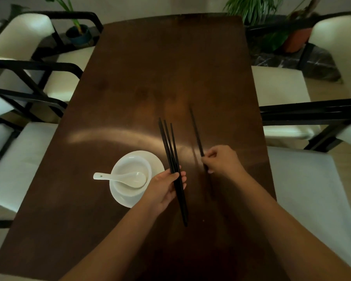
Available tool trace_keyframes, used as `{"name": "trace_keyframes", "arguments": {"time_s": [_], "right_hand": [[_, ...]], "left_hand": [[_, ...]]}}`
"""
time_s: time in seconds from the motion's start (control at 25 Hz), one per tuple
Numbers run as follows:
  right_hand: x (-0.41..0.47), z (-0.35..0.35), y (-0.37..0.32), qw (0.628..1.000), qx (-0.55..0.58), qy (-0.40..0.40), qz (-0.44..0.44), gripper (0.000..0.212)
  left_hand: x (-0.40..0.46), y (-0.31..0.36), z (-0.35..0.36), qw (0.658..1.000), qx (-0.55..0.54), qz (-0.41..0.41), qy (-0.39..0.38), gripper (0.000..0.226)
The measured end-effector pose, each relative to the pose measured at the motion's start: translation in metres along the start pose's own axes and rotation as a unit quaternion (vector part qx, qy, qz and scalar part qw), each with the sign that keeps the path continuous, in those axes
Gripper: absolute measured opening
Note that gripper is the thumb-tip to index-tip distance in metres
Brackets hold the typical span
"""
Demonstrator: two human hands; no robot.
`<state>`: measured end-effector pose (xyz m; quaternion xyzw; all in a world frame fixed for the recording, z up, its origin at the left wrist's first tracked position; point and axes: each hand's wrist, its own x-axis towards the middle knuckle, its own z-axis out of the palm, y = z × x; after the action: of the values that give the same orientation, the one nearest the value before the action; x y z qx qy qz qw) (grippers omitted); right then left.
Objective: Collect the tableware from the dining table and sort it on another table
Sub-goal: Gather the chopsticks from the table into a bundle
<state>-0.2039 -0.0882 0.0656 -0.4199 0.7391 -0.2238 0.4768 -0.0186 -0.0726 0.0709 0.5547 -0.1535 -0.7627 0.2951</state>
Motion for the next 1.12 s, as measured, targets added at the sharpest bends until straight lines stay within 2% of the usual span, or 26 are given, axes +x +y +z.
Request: {"name": "trace_keyframes", "arguments": {"time_s": [0.08, 0.2, 0.4, 0.56, 0.64, 0.72, 0.76, 0.84, 0.92, 1.0, 1.12], "right_hand": [[-0.04, 0.02, -0.011, 0.999, 0.011, -0.013, -0.042, 0.014], [-0.071, 0.043, -0.018, 0.993, -0.087, 0.023, -0.074, 0.005], [-0.08, 0.061, -0.016, 0.978, -0.165, 0.072, -0.11, 0.015], [-0.089, 0.062, -0.013, 0.961, -0.217, 0.055, -0.161, 0.017], [-0.09, 0.048, -0.012, 0.971, -0.179, 0.059, -0.147, 0.018], [-0.08, 0.031, -0.01, 0.986, -0.083, 0.097, -0.106, 0.016], [-0.074, 0.022, -0.011, 0.993, -0.024, 0.089, -0.078, 0.02], [-0.063, 0.015, -0.015, 0.995, 0.089, -0.006, -0.041, 0.037], [-0.058, 0.018, -0.022, 0.991, 0.107, -0.055, -0.059, 0.025], [-0.057, 0.02, -0.028, 0.989, 0.119, -0.032, -0.088, 0.007], [-0.062, 0.016, -0.035, 0.986, 0.125, -0.012, -0.113, 0.008]], "left_hand": [[-0.001, -0.002, 0.003, 1.0, -0.001, 0.005, -0.02, 0.02], [-0.005, -0.005, 0.009, 0.997, 0.016, 0.03, -0.063, 0.026], [-0.009, -0.011, 0.01, 0.998, -0.017, 0.016, -0.057, 0.026], [-0.013, -0.014, 0.004, 0.997, 0.029, 0.032, -0.068, 0.022], [-0.015, -0.011, -0.002, 0.996, 0.035, 0.018, -0.083, 0.023], [-0.018, -0.009, -0.008, 0.994, 0.043, -0.012, -0.104, 0.025], [-0.02, -0.009, -0.01, 0.99, 0.059, -0.028, -0.122, 0.025], [-0.026, -0.009, -0.012, 0.978, 0.117, -0.058, -0.165, 0.024], [-0.031, -0.009, -0.012, 0.965, 0.158, -0.07, -0.195, 0.024], [-0.032, -0.006, -0.012, 0.963, 0.162, -0.056, -0.207, 0.026], [-0.033, -0.003, -0.011, 0.962, 0.155, -0.026, -0.222, 0.027]]}}
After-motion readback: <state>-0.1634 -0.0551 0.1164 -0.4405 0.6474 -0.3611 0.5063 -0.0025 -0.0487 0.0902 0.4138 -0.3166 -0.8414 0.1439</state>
